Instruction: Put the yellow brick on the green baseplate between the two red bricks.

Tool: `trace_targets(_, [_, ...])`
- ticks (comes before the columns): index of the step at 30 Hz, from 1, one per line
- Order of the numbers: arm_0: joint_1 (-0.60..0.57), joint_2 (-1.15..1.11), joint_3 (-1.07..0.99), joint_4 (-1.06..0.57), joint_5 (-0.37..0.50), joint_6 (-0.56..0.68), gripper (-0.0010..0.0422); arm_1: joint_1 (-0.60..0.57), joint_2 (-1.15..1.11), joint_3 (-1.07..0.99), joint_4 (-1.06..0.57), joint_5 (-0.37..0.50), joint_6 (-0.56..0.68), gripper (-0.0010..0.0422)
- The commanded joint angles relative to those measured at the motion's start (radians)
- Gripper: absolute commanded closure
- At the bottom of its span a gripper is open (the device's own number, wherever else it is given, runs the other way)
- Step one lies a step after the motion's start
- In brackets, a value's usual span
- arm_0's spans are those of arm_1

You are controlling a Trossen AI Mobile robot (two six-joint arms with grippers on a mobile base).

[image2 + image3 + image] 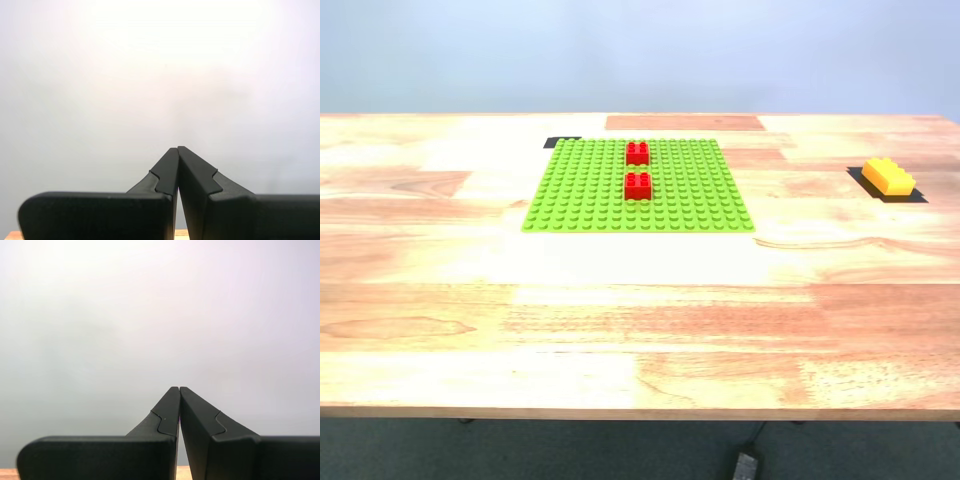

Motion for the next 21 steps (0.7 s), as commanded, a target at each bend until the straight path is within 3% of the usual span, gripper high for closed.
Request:
trace_targets(1, [0.0,-0.002,-0.001,0.001,0.004,0.0,0.0413,0.0,-0.001,0.0,-0.001,0.0,-0.003,0.0412])
trace_targets(8, [0.0,-0.012,-0.003,0.004,0.026,0.002,0.0413,0.001,-0.002,0.0,-0.003,0.001,-0.004,0.0412])
trace_targets(14, [0.0,-0.045,0.041,-0.037,0.347,0.026,0.0413,0.002,-0.047,0.002,-0.011,-0.001,0.021,0.0413])
trace_targets(18, [0.0,-0.073,0.162,-0.344,0.439,0.048,0.0413,-0.001,-0.077,0.098,-0.253,0.002,0.031,0.0413])
trace_targets(21, [-0.003,-0.087,0.259,-0.615,0.509,0.153,0.0413,0.0,-0.064,0.217,-0.504,0.003,0.026,0.0412])
